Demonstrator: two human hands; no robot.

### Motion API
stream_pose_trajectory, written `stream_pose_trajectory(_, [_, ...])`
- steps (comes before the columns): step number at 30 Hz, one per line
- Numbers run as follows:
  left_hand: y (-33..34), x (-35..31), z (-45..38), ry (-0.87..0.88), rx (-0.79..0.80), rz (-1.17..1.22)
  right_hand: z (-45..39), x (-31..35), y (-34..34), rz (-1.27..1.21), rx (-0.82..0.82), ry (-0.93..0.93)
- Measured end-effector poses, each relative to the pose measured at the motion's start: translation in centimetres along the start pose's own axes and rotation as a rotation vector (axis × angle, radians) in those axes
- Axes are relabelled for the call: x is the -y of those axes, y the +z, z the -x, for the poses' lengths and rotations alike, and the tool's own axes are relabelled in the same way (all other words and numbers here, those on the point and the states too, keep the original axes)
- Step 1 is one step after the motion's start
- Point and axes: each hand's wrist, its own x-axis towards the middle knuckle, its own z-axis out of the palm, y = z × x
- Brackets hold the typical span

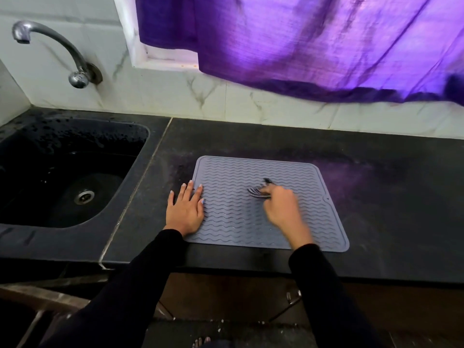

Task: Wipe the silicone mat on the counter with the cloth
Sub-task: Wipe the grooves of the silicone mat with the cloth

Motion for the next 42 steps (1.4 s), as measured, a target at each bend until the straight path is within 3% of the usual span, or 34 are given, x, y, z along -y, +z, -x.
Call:
stream_pose_trajectory(2, [0.1, 0.1, 0.0, 0.0, -0.001, -0.003, 1.2, 1.7, 3.1, -0.01, 0.072, -0.18])
stream_pose_trajectory(4, [0.1, 0.1, -0.1, -0.002, 0.004, -0.017, 2.6, 1.9, 5.6, 0.135, 0.143, -0.342])
stream_pose_trajectory(9, [-0.1, 0.3, -0.2, -0.009, 0.019, -0.016, 4.0, -1.7, 5.5, 0.271, 0.114, -0.389])
stream_pose_trajectory(16, [0.1, 0.3, -0.1, -0.008, 0.024, -0.021, 4.1, -6.4, 2.8, 0.145, 0.121, -0.281])
stream_pose_trajectory(20, [-0.2, 0.3, -0.2, -0.007, 0.028, -0.007, 2.3, -8.6, -1.3, -0.042, 0.144, -0.009])
stream_pose_trajectory(22, [-0.6, 0.0, -0.7, -0.009, -0.023, -0.006, 0.9, -9.2, -3.7, -0.214, 0.011, 0.234])
stream_pose_trajectory(24, [-1.1, -0.3, -1.8, -0.02, -0.097, 0.003, -0.3, -9.4, -4.5, -0.236, -0.18, 0.371])
stream_pose_trajectory(26, [-1.1, -0.4, -2.7, -0.041, -0.077, 0.003, -0.4, -8.9, -3.6, -0.082, -0.208, 0.316])
stream_pose_trajectory(30, [0.1, 0.0, -3.5, -0.068, 0.06, -0.002, 0.5, -9.9, 1.2, 0.318, 0.038, 0.069])
stream_pose_trajectory(35, [0.6, 0.2, -3.4, -0.073, 0.044, 0.001, 1.4, -11.8, 0.0, 0.363, 0.084, -0.036])
stream_pose_trajectory(37, [0.5, 0.2, -3.3, -0.073, 0.041, 0.007, 2.2, -12.0, -1.3, 0.309, 0.089, -0.006])
stream_pose_trajectory(42, [0.1, 0.0, -3.6, -0.068, 0.064, -0.006, 1.5, -12.8, -6.2, 0.071, 0.108, 0.343])
